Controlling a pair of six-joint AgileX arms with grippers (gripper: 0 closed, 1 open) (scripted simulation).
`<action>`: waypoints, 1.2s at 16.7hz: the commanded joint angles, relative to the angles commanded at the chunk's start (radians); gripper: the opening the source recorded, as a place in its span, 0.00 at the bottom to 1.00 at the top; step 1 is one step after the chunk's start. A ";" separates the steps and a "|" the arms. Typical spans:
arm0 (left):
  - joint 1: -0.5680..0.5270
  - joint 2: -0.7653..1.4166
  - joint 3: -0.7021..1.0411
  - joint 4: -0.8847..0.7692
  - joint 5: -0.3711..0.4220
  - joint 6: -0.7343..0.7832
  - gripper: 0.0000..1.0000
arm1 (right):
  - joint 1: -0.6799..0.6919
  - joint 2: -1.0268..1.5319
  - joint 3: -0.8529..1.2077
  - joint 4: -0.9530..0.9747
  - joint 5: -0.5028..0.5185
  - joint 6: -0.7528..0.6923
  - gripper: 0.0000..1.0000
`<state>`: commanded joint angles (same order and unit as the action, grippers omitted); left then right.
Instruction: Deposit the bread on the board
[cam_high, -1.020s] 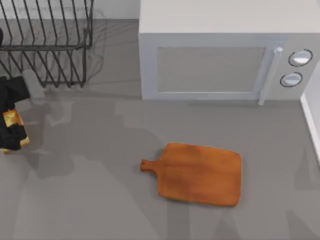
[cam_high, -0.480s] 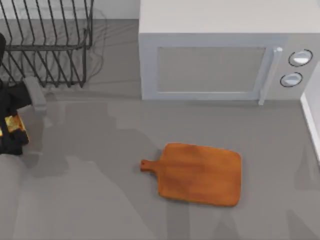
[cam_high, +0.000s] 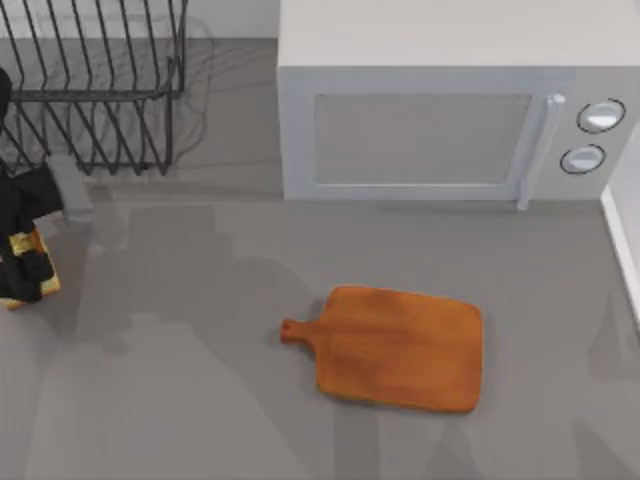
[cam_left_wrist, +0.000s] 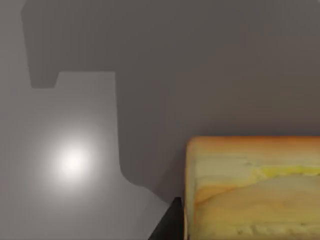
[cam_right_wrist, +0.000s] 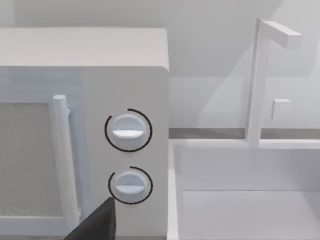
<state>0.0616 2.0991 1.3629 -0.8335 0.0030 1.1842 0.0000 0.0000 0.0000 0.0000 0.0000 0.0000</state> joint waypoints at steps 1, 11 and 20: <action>0.000 0.000 0.000 0.000 0.000 0.000 0.10 | 0.000 0.000 0.000 0.000 0.000 0.000 1.00; -0.003 -0.014 0.000 -0.013 0.005 -0.005 0.00 | 0.000 0.000 0.000 0.000 0.000 0.000 1.00; -0.003 -0.103 0.209 -0.328 0.004 -0.007 0.00 | 0.000 0.000 0.000 0.000 0.000 0.000 1.00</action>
<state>0.0582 1.9958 1.5720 -1.1618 0.0074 1.1770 0.0000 0.0000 0.0000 0.0000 0.0000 0.0000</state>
